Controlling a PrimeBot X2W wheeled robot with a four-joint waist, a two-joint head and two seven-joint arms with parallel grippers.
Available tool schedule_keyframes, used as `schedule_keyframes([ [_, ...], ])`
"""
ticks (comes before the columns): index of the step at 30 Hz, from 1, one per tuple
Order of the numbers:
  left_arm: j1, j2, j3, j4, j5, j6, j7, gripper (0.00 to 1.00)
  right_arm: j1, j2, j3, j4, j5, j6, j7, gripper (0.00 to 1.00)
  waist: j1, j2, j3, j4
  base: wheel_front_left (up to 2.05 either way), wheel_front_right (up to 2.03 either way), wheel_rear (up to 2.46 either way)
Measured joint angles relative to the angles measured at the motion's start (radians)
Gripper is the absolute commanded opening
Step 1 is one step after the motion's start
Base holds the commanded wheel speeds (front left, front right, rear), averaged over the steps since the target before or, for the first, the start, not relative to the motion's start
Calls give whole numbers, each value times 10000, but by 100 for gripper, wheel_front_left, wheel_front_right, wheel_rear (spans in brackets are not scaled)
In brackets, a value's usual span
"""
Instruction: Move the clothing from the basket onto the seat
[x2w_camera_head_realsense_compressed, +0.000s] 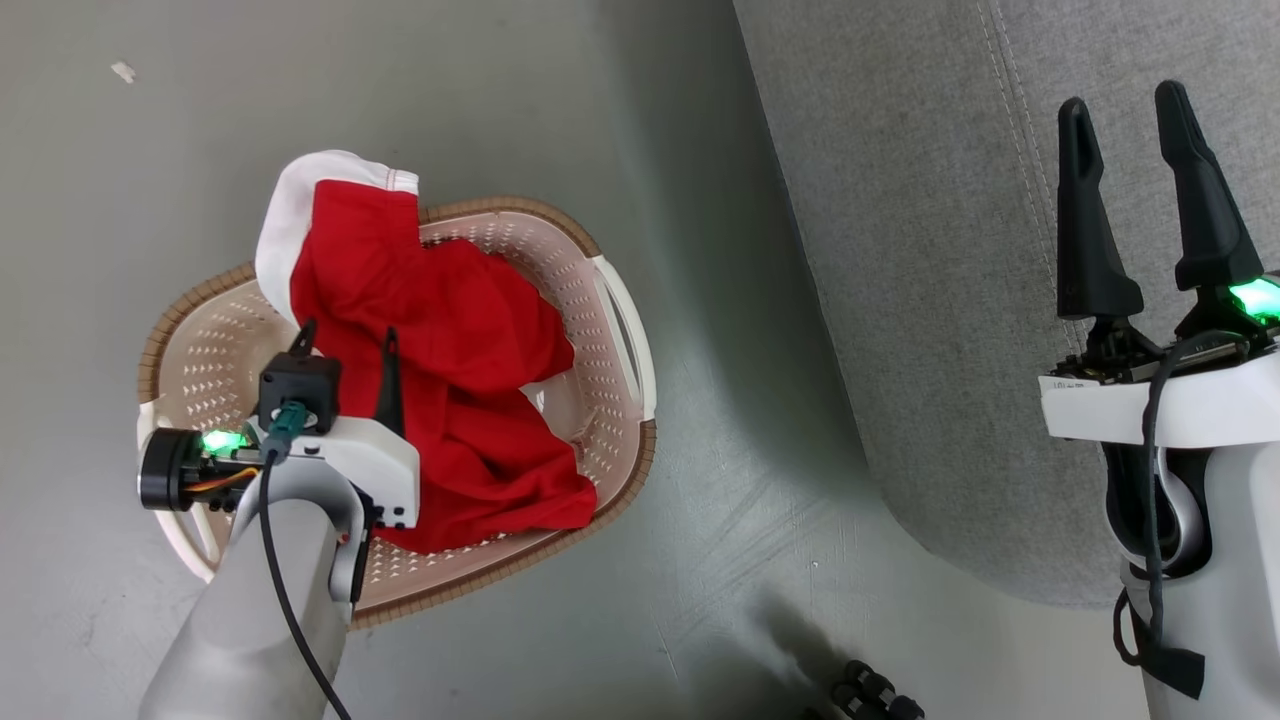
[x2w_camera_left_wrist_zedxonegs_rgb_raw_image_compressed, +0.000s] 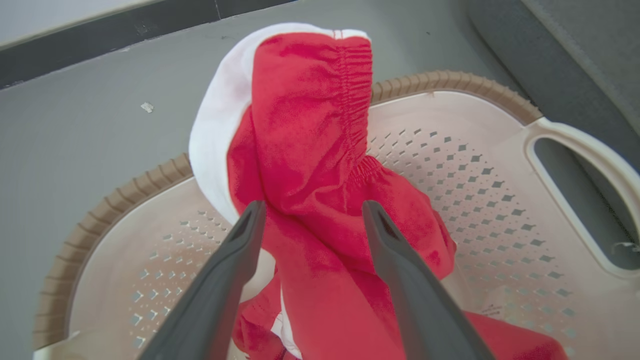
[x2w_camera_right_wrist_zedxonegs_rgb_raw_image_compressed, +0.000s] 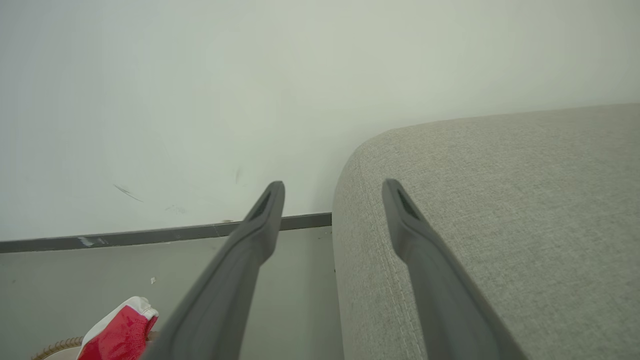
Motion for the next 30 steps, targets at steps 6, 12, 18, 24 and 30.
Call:
schedule_keyframes([
  [6, -142, 125, 360, -56, -98, 259, 0, 100, -290, -2, 77, 44, 100, 0, 0, 100, 0, 0, 336, -170, 0, 0, 0],
  [12, -293, 159, 675, -339, -105, 562, -2, 100, -628, -4, 173, 192, 169, 0, 0, 100, 0, 0, 597, -253, 0, 0, 0],
  [18, -288, 165, 788, -368, -105, 658, -10, 100, -649, -4, 203, 244, 194, 0, 0, 100, 0, 0, 780, -262, 0, 0, 0],
  [24, -286, 159, 777, -278, -104, 663, -10, 100, -957, -4, 222, 301, 267, 0, 0, 100, 0, 0, 901, -278, 0, 0, 0],
  [30, -291, 151, 583, -107, -56, 546, -10, 95, -1027, -4, 257, 347, 268, 0, 0, 100, 0, 0, 971, -372, 0, 0, 0],
])
